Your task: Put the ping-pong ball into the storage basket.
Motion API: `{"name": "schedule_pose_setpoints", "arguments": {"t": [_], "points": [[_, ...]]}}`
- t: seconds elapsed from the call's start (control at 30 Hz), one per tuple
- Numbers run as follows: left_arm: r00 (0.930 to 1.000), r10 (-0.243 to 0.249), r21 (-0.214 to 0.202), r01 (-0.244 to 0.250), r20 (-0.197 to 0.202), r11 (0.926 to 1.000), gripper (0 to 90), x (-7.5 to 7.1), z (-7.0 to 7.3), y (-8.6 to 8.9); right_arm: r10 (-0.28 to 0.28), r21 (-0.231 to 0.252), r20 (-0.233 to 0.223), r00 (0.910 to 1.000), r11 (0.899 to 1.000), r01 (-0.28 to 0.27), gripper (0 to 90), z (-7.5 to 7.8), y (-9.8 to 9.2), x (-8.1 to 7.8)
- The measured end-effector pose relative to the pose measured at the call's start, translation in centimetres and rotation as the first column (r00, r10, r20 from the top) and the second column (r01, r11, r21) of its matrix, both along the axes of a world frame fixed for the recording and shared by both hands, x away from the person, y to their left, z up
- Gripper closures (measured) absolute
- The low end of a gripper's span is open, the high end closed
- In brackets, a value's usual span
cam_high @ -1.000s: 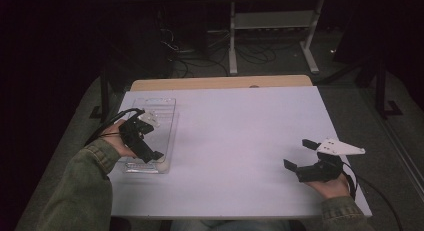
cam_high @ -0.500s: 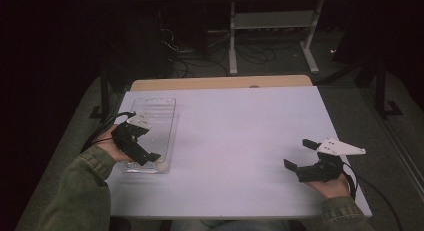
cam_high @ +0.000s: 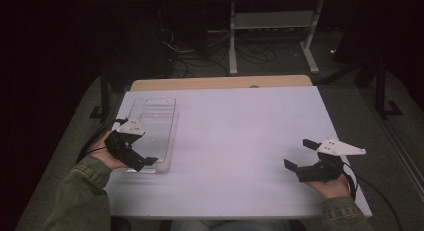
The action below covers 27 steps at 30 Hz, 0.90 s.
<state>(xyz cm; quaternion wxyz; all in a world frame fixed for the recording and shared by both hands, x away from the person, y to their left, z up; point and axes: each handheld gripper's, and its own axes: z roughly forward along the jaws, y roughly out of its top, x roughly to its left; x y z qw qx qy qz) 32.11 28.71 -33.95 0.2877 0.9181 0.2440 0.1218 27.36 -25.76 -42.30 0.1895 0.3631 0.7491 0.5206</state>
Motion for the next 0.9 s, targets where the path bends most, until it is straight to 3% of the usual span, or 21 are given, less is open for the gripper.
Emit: {"name": "schedule_pose_setpoints", "arguments": {"t": [0.07,0.17,0.4,0.73,0.8,0.9], "points": [[1.0000,0.001,-0.007,-0.001,0.001,1.0000,0.0,-0.1,-0.2,0.2,0.000,0.000,0.000,1.0000,1.000,0.000,0.0,0.0,0.0,0.0],[1.0000,0.000,-0.054,0.001,0.009,0.9986,0.0,-0.3,-0.1,0.5,0.000,0.000,0.000,1.0000,1.000,0.000,0.0,0.0,0.0,0.0],[0.9987,0.019,-0.086,-0.015,0.046,0.9962,0.0,-0.8,-0.3,1.0,-0.001,0.001,0.002,1.0000,1.000,0.001,0.0,0.0,-0.1,0.0],[0.9970,0.049,-0.122,-0.042,0.060,0.9916,0.0,-1.2,-1.6,1.6,-0.002,0.002,0.000,1.0000,1.000,0.002,0.0,0.0,-0.1,0.0],[0.9957,0.056,-0.136,-0.045,0.074,0.9897,0.0,-1.4,-1.7,1.8,-0.003,0.002,0.000,1.0000,1.000,0.003,0.0,0.0,-0.1,0.0],[0.9934,0.079,-0.194,-0.062,0.083,0.9789,0.0,-1.6,-1.8,2.2,-0.003,-0.002,-0.001,1.0000,1.000,0.003,0.0,0.0,-0.1,0.0]]}}
